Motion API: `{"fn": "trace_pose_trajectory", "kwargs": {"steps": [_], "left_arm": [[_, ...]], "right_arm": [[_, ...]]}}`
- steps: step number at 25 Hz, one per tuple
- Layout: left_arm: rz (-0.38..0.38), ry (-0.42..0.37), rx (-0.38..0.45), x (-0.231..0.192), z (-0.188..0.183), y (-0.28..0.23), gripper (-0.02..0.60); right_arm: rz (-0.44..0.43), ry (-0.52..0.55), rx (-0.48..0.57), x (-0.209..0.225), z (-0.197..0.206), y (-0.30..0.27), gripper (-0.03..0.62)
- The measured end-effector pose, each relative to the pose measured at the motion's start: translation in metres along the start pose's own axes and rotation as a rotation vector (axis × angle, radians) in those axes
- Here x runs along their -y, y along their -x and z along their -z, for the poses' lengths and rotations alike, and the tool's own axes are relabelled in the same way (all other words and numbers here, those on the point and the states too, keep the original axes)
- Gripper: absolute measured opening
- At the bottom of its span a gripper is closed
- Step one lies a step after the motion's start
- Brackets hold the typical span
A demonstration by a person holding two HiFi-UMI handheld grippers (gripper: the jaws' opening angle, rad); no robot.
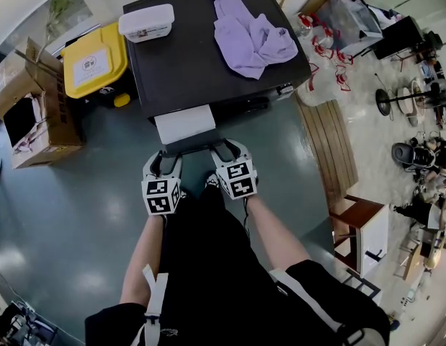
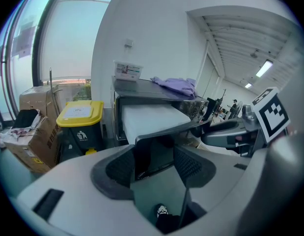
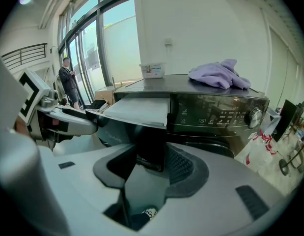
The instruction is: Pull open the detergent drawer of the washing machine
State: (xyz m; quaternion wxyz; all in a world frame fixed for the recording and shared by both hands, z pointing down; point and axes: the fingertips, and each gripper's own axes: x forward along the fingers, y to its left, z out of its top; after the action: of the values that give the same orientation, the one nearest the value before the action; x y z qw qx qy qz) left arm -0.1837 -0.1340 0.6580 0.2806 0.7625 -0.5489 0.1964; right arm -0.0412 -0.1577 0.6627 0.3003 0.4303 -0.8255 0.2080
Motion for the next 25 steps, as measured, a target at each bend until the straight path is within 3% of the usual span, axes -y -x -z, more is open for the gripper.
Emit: {"fn": "trace_pose_trajectory", "kwargs": {"steps": [25], "left_arm": [[0.011,-0.024,-0.023,0.01,0.023,0.018,0.25]], "right_arm": [[0.023,-0.024,-0.013,-0.014,0.025,0.017,0.184]]}}
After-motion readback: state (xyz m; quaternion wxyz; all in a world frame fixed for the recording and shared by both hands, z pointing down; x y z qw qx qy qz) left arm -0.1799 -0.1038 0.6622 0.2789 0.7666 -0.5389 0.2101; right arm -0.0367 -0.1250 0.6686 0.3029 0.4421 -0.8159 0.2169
